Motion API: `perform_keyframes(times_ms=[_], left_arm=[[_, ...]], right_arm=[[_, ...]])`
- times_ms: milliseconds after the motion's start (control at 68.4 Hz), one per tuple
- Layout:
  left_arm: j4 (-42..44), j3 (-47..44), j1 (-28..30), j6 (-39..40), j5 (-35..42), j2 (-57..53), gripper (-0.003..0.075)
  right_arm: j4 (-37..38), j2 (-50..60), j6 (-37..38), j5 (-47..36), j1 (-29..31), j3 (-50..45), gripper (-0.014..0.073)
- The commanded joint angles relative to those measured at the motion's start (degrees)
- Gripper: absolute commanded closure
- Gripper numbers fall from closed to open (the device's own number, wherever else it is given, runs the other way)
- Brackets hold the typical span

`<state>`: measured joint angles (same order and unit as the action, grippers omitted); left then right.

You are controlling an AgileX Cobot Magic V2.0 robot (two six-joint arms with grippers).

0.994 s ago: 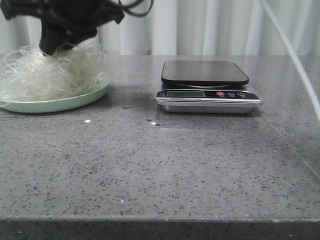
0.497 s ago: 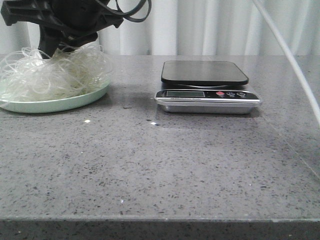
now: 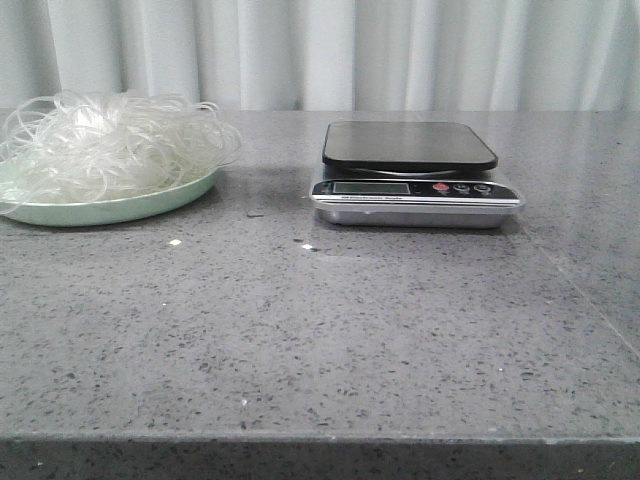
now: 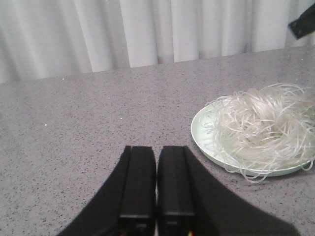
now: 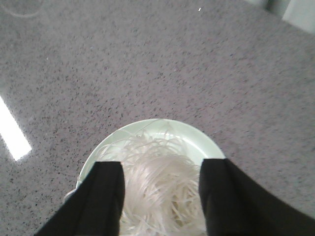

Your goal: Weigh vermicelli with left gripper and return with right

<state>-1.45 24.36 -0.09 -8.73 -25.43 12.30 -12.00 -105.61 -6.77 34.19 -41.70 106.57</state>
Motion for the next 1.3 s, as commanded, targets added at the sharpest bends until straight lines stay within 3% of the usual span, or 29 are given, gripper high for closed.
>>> perform_keyframes(times_ms=[0, 102, 351, 760, 1067, 1286], left_arm=[[-0.2, 1.5, 0.0, 0.4, 4.5, 0.6, 0.0586], [-0.2, 1.5, 0.0, 0.4, 4.5, 0.6, 0.0586], [-0.2, 1.5, 0.0, 0.4, 4.5, 0.6, 0.0586], [-0.2, 1.5, -0.5, 0.4, 4.6, 0.6, 0.0586], [-0.2, 1.5, -0.8, 0.4, 4.6, 0.6, 0.0586], [-0.2, 1.5, -0.8, 0.4, 4.6, 0.6, 0.0586]], right_arm=[[-0.3, 8.0, -0.2, -1.0, 2.8, 2.0, 0.0295], [0.3, 12.8, -0.2, 2.8, 7.2, 1.8, 0.0456], [5.3, 24.7, -0.2, 8.9, 20.2, -4.9, 0.0443], [5.5, 57.5, -0.2, -8.9, 41.8, -49.1, 0.0443], [5.6, 75.9, -0.2, -19.8, 44.0, -74.6, 0.0443], [6.4, 87.8, -0.2, -20.6, 44.0, -83.5, 0.0443]])
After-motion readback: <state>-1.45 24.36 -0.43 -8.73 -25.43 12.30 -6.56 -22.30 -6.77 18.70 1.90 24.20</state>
